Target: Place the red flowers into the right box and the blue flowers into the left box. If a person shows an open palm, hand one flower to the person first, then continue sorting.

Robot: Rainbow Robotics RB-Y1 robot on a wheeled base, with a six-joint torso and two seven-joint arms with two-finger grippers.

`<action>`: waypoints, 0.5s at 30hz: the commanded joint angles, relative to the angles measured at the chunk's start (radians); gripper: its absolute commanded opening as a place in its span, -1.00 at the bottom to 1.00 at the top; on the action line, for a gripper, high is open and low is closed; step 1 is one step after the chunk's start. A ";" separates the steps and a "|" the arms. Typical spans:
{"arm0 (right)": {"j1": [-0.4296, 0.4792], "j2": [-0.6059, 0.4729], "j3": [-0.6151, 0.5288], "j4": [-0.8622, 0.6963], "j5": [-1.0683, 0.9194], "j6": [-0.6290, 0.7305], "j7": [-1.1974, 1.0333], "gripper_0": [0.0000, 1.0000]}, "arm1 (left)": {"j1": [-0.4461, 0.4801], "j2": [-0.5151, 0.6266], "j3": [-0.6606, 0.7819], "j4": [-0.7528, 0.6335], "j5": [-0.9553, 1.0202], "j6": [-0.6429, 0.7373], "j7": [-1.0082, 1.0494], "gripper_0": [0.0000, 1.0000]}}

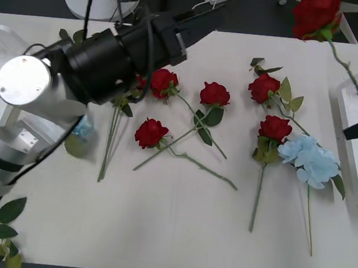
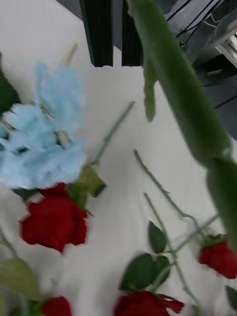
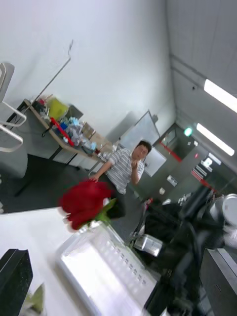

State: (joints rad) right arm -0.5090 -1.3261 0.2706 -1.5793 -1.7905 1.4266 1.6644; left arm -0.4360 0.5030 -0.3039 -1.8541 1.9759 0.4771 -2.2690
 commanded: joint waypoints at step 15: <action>-0.029 0.008 -0.034 0.496 0.393 0.025 0.054 -1.00 | 0.094 0.391 0.453 0.119 -0.408 0.903 0.382 1.00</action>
State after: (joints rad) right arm -0.5095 -1.3492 0.2691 -1.1274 -1.4493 1.4802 1.6701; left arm -0.3714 0.7939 0.1390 -1.7236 1.6182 1.3277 -1.7967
